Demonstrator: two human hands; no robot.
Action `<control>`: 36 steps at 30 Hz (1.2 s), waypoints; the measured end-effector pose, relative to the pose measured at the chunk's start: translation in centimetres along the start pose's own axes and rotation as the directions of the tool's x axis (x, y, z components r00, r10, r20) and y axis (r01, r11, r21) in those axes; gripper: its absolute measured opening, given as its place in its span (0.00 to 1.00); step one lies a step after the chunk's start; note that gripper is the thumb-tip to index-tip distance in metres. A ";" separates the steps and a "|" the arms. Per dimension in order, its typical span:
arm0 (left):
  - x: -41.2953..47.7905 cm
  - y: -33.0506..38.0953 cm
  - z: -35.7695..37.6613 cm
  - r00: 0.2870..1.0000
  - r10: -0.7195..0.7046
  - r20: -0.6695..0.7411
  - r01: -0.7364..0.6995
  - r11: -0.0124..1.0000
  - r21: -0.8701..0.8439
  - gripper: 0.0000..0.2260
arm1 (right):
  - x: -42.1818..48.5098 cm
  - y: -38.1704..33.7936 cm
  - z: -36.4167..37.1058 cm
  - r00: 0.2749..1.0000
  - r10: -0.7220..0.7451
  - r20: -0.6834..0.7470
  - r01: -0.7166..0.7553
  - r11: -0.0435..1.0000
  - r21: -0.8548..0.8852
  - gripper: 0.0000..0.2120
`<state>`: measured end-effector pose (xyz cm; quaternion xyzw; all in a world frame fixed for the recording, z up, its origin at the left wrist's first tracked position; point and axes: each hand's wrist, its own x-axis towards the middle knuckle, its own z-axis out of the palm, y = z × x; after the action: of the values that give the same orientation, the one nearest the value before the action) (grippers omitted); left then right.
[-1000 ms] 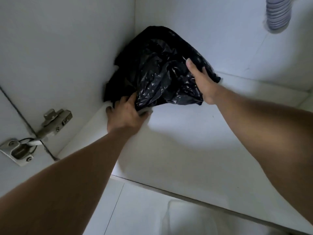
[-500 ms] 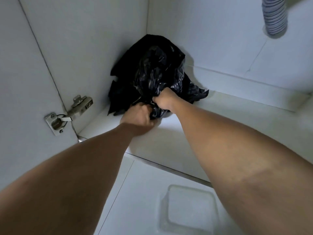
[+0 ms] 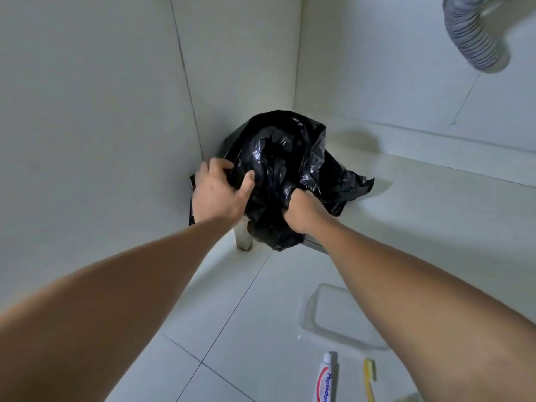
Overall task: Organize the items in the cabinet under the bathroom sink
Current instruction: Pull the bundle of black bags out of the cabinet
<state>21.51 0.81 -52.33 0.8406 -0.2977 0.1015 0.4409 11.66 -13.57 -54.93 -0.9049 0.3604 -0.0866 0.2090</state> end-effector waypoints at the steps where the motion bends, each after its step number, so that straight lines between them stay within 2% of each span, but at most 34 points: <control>1: 0.2 -0.3 -1.6 0.999 -0.035 -0.005 0.035 0.997 0.069 0.30 | -1.2 -0.8 0.6 0.999 -0.039 0.012 0.039 0.999 -0.013 0.11; 3: 0.2 -1.0 -4.8 0.984 -0.137 0.118 0.130 0.990 0.060 0.45 | -3.5 -2.1 1.6 0.988 -0.152 0.039 0.153 0.988 -0.037 0.10; 5: -0.6 -1.4 -7.3 0.934 -0.202 0.295 0.247 0.961 -0.122 0.55 | -5.7 -3.3 2.6 0.957 -0.289 0.037 0.290 0.956 -0.034 0.09; 6: -1.4 -1.5 -8.2 0.911 -0.200 0.361 0.284 0.938 -0.196 0.54 | -6.9 -3.7 3.3 0.933 -0.357 0.033 0.359 0.932 -0.050 0.10; 8: -3.3 -1.5 -9.1 0.895 -0.216 0.389 0.324 0.916 -0.236 0.49 | -9.9 -4.7 5.0 0.871 -0.487 0.069 0.492 0.866 -0.091 0.12; 10: -4.3 -2.0 -9.7 0.875 -0.294 0.385 0.375 0.914 -0.154 0.53 | -13.1 -6.1 6.5 0.804 -0.578 0.137 0.591 0.803 -0.081 0.10; 12: -4.7 -2.8 -10.0 0.846 -0.383 0.372 0.403 0.915 0.024 0.54 | -14.9 -7.3 7.7 0.772 -0.610 0.179 0.628 0.775 -0.067 0.09; 15: -6.0 -6.3 -10.4 0.819 -0.478 0.318 0.453 0.878 0.153 0.37 | -15.5 -7.8 10.4 0.750 -0.619 0.233 0.652 0.751 -0.104 0.08; 16: -7.1 -7.8 -10.3 0.807 -0.491 0.326 0.451 0.871 0.195 0.31 | -16.1 -7.6 11.5 0.741 -0.603 0.295 0.654 0.747 -0.116 0.09; 18: -9.3 -11.0 -9.9 0.793 -0.503 0.344 0.418 0.860 0.293 0.22 | -17.0 -7.0 13.6 0.765 -0.507 0.397 0.605 0.777 -0.173 0.11; 21: -11.2 -14.7 -9.6 0.725 -0.566 0.392 0.418 0.814 0.403 0.17 | -18.3 -6.1 16.5 0.847 -0.359 0.391 0.427 0.899 -0.100 0.10; 24: -12.4 -17.0 -10.0 0.647 -0.621 0.442 0.428 0.776 0.464 0.23 | -19.6 -5.7 19.2 0.883 -0.312 0.349 0.356 0.932 -0.067 0.17; 27: -12.7 -18.4 -11.2 0.642 -0.611 0.464 0.392 0.781 0.486 0.27 | -20.0 -6.5 20.2 0.938 -0.173 0.300 0.175 0.984 0.019 0.29; 29: -12.8 -18.8 -12.2 0.649 -0.603 0.464 0.414 0.792 0.449 0.30 | -20.9 -7.6 20.1 0.966 -0.072 0.248 0.036 0.989 0.147 0.32; 32: -13.7 -19.2 -13.3 0.645 -0.592 0.483 0.429 0.804 0.412 0.36 | -22.7 -8.9 19.7 0.961 -0.032 0.275 -0.026 0.979 0.205 0.35; 36: -13.9 -20.6 -14.0 0.613 -0.547 0.571 0.427 0.837 0.343 0.38 | -23.5 -9.9 20.2 0.926 -0.057 0.374 -0.065 0.950 0.307 0.46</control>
<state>23.79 26.70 -64.12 0.9057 -0.1808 -0.2941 0.2461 6.92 15.45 -68.87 -0.8590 0.2968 0.0340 0.4158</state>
